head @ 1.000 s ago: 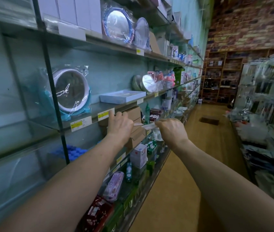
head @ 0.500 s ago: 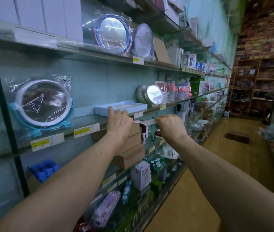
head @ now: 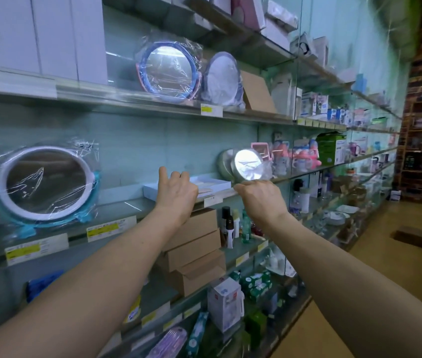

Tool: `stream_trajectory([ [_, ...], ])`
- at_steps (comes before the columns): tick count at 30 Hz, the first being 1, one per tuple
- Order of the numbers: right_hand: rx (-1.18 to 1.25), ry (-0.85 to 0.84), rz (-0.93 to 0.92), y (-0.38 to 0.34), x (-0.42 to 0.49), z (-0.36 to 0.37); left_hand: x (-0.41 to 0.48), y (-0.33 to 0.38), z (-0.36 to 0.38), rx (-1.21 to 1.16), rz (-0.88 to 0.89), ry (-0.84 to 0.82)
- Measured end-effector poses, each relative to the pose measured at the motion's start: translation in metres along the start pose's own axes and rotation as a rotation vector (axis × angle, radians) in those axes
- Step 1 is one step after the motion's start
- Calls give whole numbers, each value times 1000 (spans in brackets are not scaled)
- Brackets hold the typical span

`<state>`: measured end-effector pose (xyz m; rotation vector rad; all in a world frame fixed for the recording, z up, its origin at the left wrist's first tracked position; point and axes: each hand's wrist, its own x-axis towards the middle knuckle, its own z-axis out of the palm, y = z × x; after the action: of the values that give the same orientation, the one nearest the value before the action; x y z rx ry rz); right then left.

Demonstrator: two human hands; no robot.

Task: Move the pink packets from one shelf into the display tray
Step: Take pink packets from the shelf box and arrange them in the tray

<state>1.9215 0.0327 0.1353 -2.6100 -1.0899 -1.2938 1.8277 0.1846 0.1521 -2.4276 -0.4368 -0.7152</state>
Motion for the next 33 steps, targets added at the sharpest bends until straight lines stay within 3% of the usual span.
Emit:
stream_trajectory([
  [18,-12,70,-81,40,132,123,156,1,99,77,-77,53],
  [22,71,197,-125,36,157,160,174,-10,121,86,-93,19],
  [27,179,96,-167,30,184,193,188,-29,146,96,-138,-7],
  [33,367,116,-137,23,218,229,200,-52,162,-31,-246,-14],
])
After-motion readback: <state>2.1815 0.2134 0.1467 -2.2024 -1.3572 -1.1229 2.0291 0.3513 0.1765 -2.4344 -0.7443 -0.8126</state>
